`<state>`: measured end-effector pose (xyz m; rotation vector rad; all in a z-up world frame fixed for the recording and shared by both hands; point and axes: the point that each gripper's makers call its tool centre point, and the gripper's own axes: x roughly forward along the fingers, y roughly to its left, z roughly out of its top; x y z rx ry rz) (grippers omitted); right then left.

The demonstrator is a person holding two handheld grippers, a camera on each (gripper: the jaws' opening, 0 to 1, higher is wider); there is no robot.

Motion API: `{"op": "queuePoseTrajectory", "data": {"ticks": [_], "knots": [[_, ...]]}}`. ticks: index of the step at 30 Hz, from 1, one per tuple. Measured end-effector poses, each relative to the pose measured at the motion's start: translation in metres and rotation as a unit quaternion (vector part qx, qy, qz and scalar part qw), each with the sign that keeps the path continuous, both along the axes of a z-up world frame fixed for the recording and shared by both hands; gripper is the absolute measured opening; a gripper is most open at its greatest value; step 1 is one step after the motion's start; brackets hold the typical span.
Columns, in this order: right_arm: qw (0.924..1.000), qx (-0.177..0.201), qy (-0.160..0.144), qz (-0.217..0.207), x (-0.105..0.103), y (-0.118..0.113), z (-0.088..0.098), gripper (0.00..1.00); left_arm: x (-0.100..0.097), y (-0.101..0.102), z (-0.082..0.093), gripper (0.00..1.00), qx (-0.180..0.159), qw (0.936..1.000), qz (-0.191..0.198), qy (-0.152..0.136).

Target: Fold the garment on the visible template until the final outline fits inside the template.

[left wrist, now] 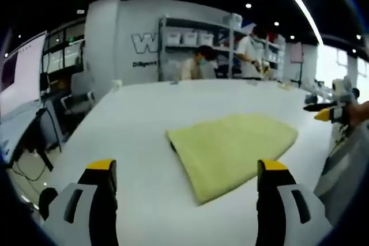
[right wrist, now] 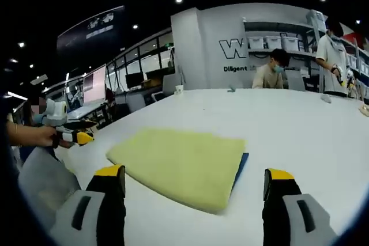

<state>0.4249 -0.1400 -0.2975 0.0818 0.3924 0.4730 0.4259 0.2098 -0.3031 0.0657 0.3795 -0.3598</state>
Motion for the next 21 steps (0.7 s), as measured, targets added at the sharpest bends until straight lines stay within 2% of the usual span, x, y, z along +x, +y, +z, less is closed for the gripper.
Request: {"op": "queuePoseTrajectory", "data": {"ticks": [2, 5, 8, 15, 21], "knots": [[1.0, 0.003, 0.004, -0.001, 0.0, -0.002, -0.001, 0.99, -0.003, -0.013, -0.001, 0.97, -0.006, 0.9997, -0.02, 0.011], [0.9999, 0.007, -0.007, -0.009, 0.001, -0.006, 0.005, 0.99, -0.004, -0.02, 0.006, 0.98, -0.007, 0.9996, -0.026, -0.002], [0.9997, 0.013, -0.015, -0.012, 0.0, -0.006, 0.01, 0.99, -0.007, -0.028, 0.017, 0.99, -0.022, 0.9994, -0.024, -0.014], [0.9997, 0.014, -0.013, -0.014, -0.004, -0.005, 0.015, 0.97, -0.013, -0.03, 0.007, 0.97, -0.016, 0.9993, -0.032, 0.004], [0.9999, 0.008, -0.014, 0.005, -0.016, 0.006, 0.016, 0.95, -0.029, -0.028, 0.012, 0.92, 0.001, 0.9996, -0.026, 0.01]]}}
